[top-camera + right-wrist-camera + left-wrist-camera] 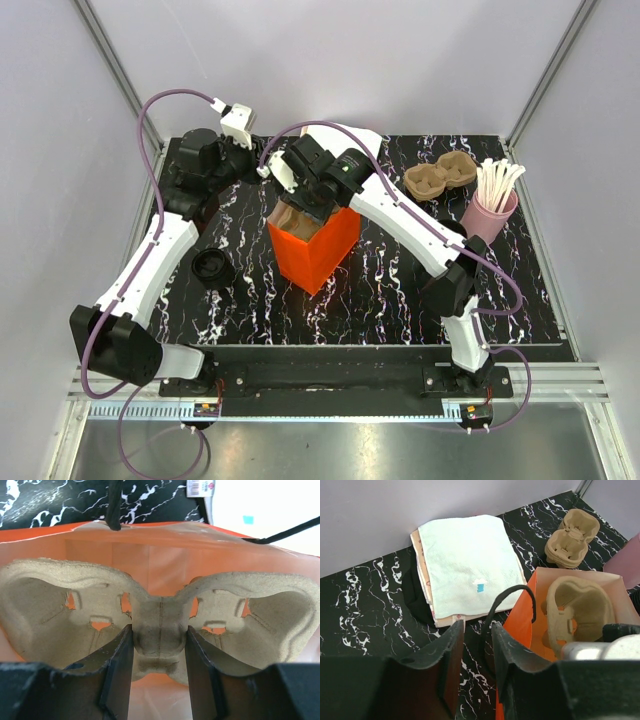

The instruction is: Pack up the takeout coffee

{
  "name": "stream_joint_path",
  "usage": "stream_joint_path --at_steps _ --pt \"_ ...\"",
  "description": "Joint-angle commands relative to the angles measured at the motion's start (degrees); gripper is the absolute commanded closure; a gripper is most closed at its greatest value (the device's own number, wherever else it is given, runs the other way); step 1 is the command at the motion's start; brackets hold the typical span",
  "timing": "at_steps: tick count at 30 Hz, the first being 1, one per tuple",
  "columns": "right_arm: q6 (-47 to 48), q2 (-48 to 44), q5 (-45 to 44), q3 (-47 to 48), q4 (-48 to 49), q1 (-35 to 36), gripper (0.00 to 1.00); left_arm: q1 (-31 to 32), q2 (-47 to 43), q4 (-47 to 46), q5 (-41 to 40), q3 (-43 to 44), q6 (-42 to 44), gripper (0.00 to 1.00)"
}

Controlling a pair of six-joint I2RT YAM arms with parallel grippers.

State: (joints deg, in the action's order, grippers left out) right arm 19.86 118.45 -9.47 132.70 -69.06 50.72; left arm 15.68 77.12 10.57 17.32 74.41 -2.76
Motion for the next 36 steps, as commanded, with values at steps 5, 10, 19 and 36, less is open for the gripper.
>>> stream_joint_path --at_steps 5,10,19,36 --pt "-2.19 0.29 4.46 -0.25 -2.05 0.61 0.61 -0.04 -0.74 -4.06 -0.97 -1.11 -1.10 0.78" --pt "-3.07 0.64 5.34 -1.39 -2.75 0.61 0.61 -0.04 -1.53 -4.33 -0.80 -2.25 -1.54 0.83" --pt "-4.39 0.99 7.97 -2.71 -4.15 0.17 0.61 0.14 -4.69 -5.29 2.53 -5.76 -3.03 0.87" --pt "-4.83 -1.56 11.67 -9.04 -6.18 -0.01 0.61 4.00 -5.84 -5.47 3.69 -8.76 -3.74 0.90"
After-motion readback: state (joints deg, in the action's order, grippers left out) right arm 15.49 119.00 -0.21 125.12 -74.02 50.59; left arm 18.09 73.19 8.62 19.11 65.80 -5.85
